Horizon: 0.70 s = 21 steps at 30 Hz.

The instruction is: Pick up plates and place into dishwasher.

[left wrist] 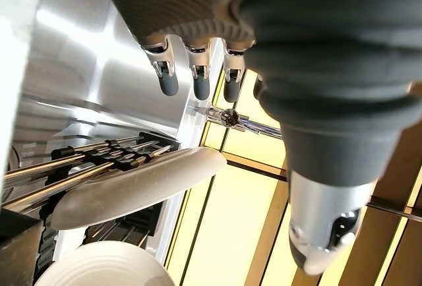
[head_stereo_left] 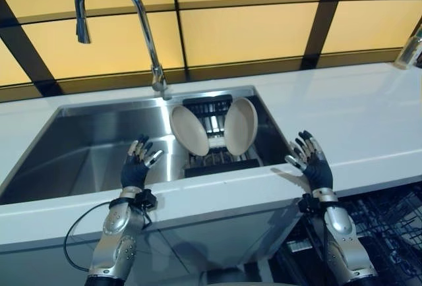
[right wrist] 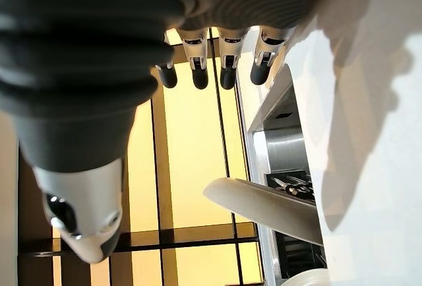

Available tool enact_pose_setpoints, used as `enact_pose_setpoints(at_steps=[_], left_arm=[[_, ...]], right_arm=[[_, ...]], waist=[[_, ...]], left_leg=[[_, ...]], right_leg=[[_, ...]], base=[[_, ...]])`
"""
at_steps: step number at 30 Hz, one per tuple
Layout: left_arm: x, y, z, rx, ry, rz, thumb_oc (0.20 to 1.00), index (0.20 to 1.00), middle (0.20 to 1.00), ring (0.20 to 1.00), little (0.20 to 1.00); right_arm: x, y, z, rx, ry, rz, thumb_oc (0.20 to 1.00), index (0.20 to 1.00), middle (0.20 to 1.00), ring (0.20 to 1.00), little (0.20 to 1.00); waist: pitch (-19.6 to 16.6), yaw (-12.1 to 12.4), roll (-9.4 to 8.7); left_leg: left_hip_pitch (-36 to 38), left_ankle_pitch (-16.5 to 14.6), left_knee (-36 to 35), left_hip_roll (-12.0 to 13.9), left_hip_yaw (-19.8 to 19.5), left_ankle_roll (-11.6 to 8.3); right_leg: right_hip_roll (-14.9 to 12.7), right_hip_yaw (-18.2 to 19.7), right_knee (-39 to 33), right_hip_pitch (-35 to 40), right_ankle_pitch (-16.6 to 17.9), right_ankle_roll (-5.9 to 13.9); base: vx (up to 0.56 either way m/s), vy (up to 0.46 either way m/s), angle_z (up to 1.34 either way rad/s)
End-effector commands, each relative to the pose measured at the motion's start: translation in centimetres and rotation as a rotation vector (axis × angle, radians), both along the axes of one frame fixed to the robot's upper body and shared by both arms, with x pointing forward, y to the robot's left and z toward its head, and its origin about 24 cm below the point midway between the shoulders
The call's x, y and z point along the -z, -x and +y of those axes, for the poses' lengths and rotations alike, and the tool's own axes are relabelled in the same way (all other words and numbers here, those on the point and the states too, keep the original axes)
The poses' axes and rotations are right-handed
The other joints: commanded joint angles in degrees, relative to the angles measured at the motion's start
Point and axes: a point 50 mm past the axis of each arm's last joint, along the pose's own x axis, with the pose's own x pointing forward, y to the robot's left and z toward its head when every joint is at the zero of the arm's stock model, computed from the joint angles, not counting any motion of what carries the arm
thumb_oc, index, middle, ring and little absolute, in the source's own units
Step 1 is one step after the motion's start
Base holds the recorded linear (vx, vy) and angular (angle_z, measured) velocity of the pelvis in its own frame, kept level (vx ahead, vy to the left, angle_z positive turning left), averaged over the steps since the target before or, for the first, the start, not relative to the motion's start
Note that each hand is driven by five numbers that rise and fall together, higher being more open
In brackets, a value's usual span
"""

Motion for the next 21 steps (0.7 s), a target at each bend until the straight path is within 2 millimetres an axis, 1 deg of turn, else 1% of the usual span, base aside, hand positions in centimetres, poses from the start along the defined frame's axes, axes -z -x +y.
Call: enact_pose_setpoints(at_steps=[1, 3, 9, 13, 17, 21], left_arm=[[0.2, 0.2, 1.3, -0.026, -0.074, 0.004, 1.000, 1.000, 1.000, 1.000, 1.000], [0.0, 0.2, 1.4, -0.030, -0.065, -0.011, 1.000, 1.000, 1.000, 1.000, 1.000], [-0.4, 0.4, 1.7, -0.055, -0.130, -0.037, 1.000, 1.000, 1.000, 1.000, 1.000], [-1.0, 0.4, 2.3, -0.074, -0.238, -0.056, 1.000, 1.000, 1.000, 1.000, 1.000], [-2.5, 0.0, 3.4, -0.111, -0.443, -0.108, 1.000, 1.000, 1.000, 1.000, 1.000], [-3.8, -0.3, 4.5, -0.143, -0.594, -0.150, 1.000, 1.000, 1.000, 1.000, 1.000]], right_arm=[[-1.1, -0.4, 0.2, -0.004, 0.008, -0.057, 1.000, 1.000, 1.000, 1.000, 1.000], [-1.2, -0.4, 0.1, -0.008, 0.008, -0.055, 1.000, 1.000, 1.000, 1.000, 1.000], [-1.0, -0.1, -0.2, -0.006, 0.005, -0.053, 1.000, 1.000, 1.000, 1.000, 1.000], [-1.0, 0.0, -0.3, -0.008, 0.006, -0.049, 1.000, 1.000, 1.000, 1.000, 1.000], [-1.1, -0.2, -0.5, -0.009, 0.009, -0.043, 1.000, 1.000, 1.000, 1.000, 1.000], [-1.2, -0.5, -0.4, -0.013, 0.017, -0.034, 1.000, 1.000, 1.000, 1.000, 1.000]], waist=[[-1.4, 0.7, -2.31], [-1.4, 0.6, -2.36], [-1.5, 0.5, -2.39], [-1.7, 0.4, -2.35], [-1.9, 0.2, -1.98], [-2.2, -0.1, -1.41]], left_leg=[[-1.6, -3.6, 0.8, 0.2, -1.2, -0.41], [-1.6, -3.6, 0.8, 0.2, -1.2, -0.40], [-1.4, -3.5, 0.5, 0.2, -1.1, -0.40], [-1.4, -3.4, 0.3, 0.3, -1.1, -0.45], [-1.3, -3.2, 0.1, 0.3, -1.2, -0.52], [-1.3, -3.0, 0.0, 0.3, -1.1, -0.64]], right_leg=[[-2.0, -0.1, 0.2, -2.0, -1.0, 2.82], [-2.0, -0.2, 0.2, -1.9, -1.1, 2.83], [-1.9, -0.2, -0.1, -1.6, -1.1, 2.85], [-1.8, 0.0, -0.2, -1.6, -1.1, 2.85], [-1.7, 0.1, -0.3, -1.6, -1.2, 2.79], [-1.7, 0.3, -0.4, -1.6, -1.2, 2.83]], base=[[0.00, 0.000, 0.00], [0.00, 0.000, 0.00], [0.00, 0.000, 0.00], [0.00, 0.000, 0.00], [0.00, 0.000, 0.00], [0.00, 0.000, 0.00]])
